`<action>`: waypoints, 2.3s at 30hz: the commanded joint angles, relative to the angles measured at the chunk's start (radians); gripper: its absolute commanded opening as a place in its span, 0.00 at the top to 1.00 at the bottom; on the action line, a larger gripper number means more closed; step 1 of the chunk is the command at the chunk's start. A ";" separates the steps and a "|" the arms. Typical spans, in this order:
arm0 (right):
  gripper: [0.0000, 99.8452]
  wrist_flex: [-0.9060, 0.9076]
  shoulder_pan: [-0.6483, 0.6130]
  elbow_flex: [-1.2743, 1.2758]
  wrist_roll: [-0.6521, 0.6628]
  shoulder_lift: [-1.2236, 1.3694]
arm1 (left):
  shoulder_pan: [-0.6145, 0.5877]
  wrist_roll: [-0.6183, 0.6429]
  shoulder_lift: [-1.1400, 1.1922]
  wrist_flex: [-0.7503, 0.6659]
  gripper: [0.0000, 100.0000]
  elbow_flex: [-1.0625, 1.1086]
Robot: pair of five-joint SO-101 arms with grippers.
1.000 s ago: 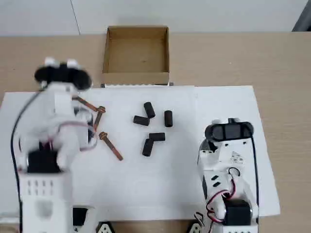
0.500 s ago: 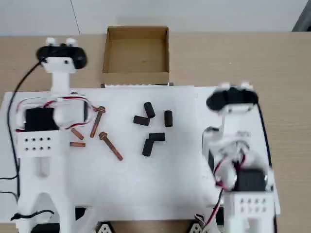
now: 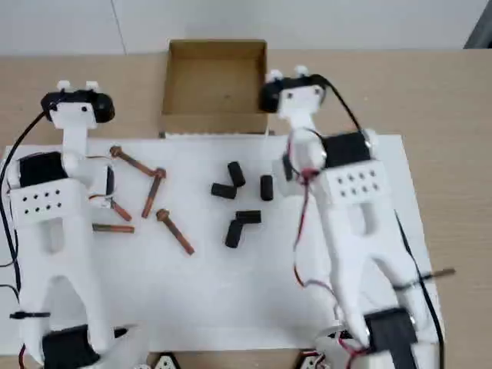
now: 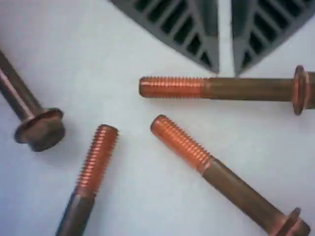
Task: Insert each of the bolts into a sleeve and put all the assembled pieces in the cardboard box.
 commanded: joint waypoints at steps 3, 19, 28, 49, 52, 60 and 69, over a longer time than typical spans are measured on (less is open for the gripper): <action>0.96 0.005 -0.058 -0.152 -0.046 0.156 | -0.012 -0.005 0.028 -0.028 0.99 -0.044; 0.87 -0.013 -0.070 -0.328 -0.063 0.481 | -0.008 -0.005 0.066 -0.032 0.99 -0.042; 0.87 -0.019 -0.104 -0.414 -0.061 0.581 | -0.008 -0.005 0.066 -0.032 0.97 -0.042; 0.84 -0.067 -0.096 -0.437 -0.061 0.661 | -0.008 -0.005 0.068 -0.032 0.93 -0.041; 0.85 -0.068 -0.085 -0.440 -0.061 0.704 | -0.008 -0.005 0.068 -0.032 0.93 -0.041; 0.86 -0.093 -0.038 -0.440 -0.061 0.783 | -0.008 -0.005 0.068 -0.032 0.93 -0.041; 1.00 -0.085 -0.039 -0.442 -0.060 0.803 | -0.006 -0.005 0.068 -0.058 0.93 -0.005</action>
